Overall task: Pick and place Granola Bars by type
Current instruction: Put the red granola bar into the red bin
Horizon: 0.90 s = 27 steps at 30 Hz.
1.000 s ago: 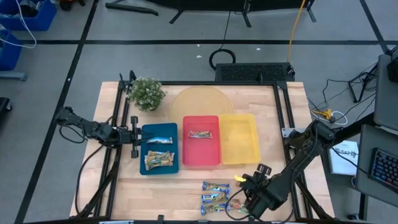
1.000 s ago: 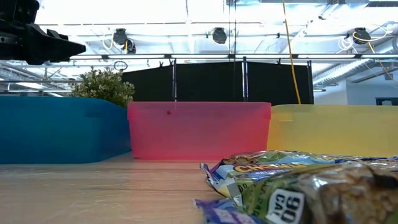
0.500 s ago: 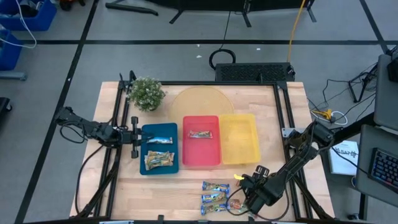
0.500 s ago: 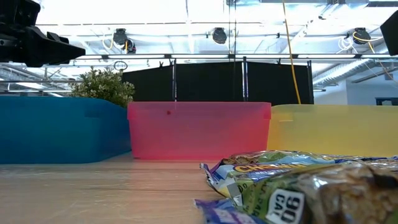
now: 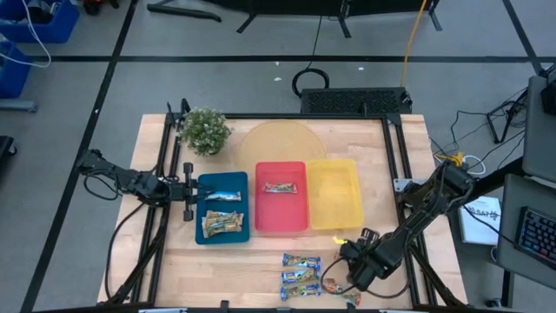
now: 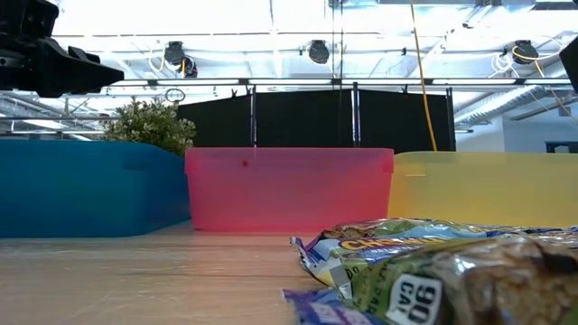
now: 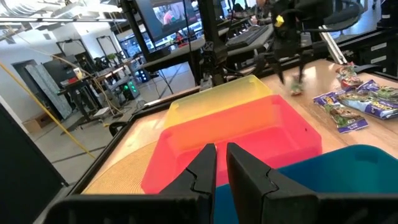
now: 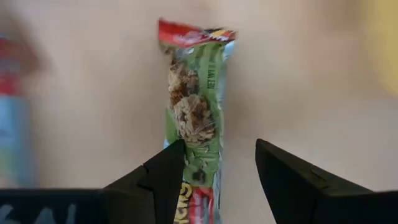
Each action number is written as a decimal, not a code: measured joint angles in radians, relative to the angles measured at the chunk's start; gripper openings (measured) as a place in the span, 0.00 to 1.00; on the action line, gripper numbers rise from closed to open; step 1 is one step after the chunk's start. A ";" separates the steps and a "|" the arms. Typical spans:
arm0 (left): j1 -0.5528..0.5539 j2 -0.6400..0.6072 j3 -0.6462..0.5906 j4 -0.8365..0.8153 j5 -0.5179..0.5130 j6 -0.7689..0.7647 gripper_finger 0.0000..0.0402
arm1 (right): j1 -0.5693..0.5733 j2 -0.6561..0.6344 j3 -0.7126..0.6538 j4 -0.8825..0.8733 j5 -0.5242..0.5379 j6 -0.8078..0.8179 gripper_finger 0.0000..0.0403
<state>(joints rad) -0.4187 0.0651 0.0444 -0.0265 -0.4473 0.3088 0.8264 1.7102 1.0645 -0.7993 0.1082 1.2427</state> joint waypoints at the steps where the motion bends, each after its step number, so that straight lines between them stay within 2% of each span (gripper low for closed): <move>1: 0.000 0.000 0.000 0.000 0.000 0.000 0.12 | -0.001 -0.020 -0.002 -0.009 0.011 0.001 0.48; 5: 0.000 0.000 0.000 0.000 0.000 0.000 0.12 | -0.008 -0.103 0.005 0.008 0.073 -0.016 0.48; 10: 0.000 0.000 0.000 0.000 0.000 0.000 0.12 | -0.017 -0.145 0.003 0.000 0.073 -0.031 0.48; 14: 0.000 0.000 0.000 0.000 0.000 0.000 0.12 | -0.015 -0.139 0.003 -0.004 0.062 -0.116 0.50; 23: 0.000 0.000 0.000 -0.001 0.000 -0.002 0.12 | -0.016 -0.140 -0.009 -0.013 0.032 -0.147 0.75; 27: 0.000 0.000 0.000 -0.001 0.000 -0.003 0.12 | -0.015 -0.140 -0.055 0.004 -0.005 -0.099 0.82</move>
<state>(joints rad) -0.4185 0.0652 0.0441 -0.0273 -0.4477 0.3060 0.8112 1.5700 1.0097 -0.7949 0.1031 1.1437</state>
